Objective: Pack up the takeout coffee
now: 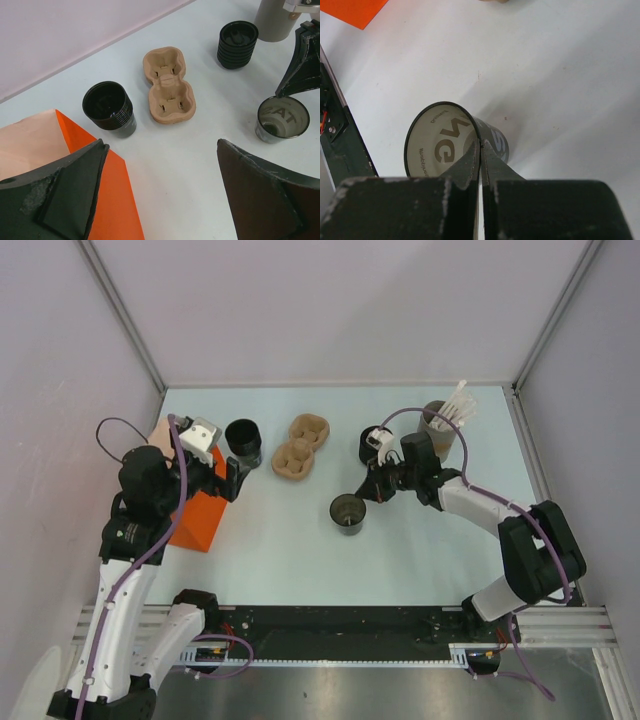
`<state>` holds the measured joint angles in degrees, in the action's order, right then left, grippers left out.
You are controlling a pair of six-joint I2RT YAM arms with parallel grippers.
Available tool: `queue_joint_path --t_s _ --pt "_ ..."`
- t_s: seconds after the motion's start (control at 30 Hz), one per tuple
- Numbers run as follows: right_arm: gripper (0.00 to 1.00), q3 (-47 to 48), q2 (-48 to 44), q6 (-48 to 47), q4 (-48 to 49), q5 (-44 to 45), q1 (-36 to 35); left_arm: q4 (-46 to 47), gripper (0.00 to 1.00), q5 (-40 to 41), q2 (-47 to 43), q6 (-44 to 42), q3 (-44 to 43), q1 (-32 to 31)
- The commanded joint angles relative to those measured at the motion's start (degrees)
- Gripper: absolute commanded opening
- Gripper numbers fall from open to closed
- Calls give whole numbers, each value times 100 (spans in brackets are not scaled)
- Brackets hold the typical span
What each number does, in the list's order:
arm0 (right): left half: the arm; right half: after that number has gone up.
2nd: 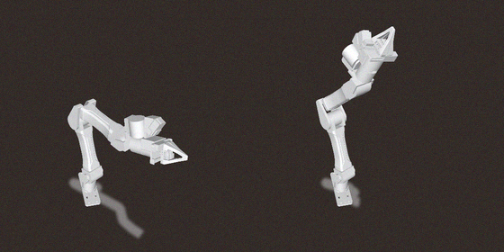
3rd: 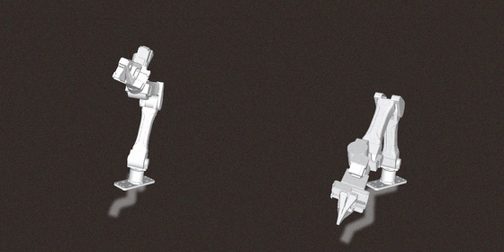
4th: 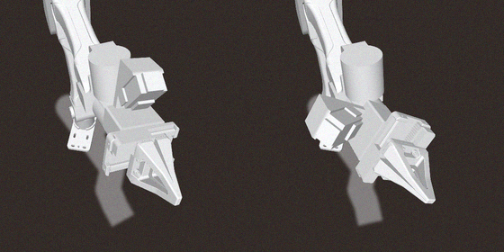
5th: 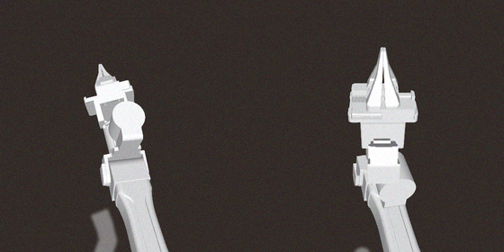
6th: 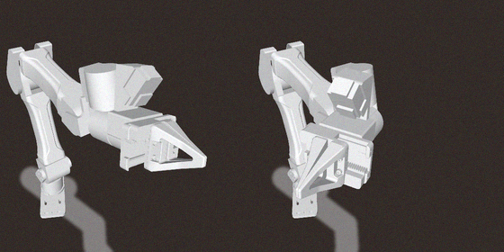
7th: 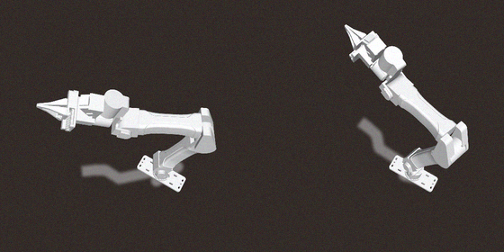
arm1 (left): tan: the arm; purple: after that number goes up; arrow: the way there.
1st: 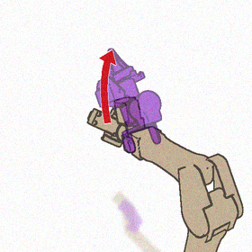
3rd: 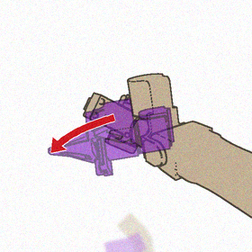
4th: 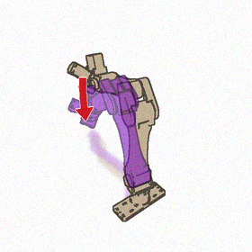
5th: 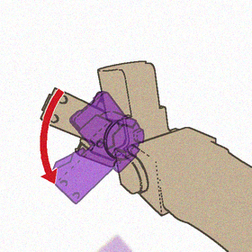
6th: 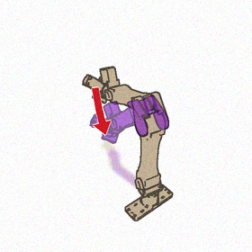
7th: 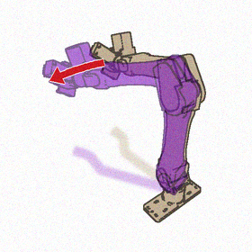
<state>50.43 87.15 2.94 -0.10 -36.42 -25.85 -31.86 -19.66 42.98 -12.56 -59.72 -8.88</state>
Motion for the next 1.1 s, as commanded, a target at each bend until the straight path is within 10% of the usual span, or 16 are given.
queue_joint_path --t_s 0.0,1.07 --pt "0 -42 65 -4 344 57 -17 180 100 -3 -27 16 22 -8" --pt "76 1011 -1034 -1242 -938 1179 62 180 100 -64 -106 8 84 -8"
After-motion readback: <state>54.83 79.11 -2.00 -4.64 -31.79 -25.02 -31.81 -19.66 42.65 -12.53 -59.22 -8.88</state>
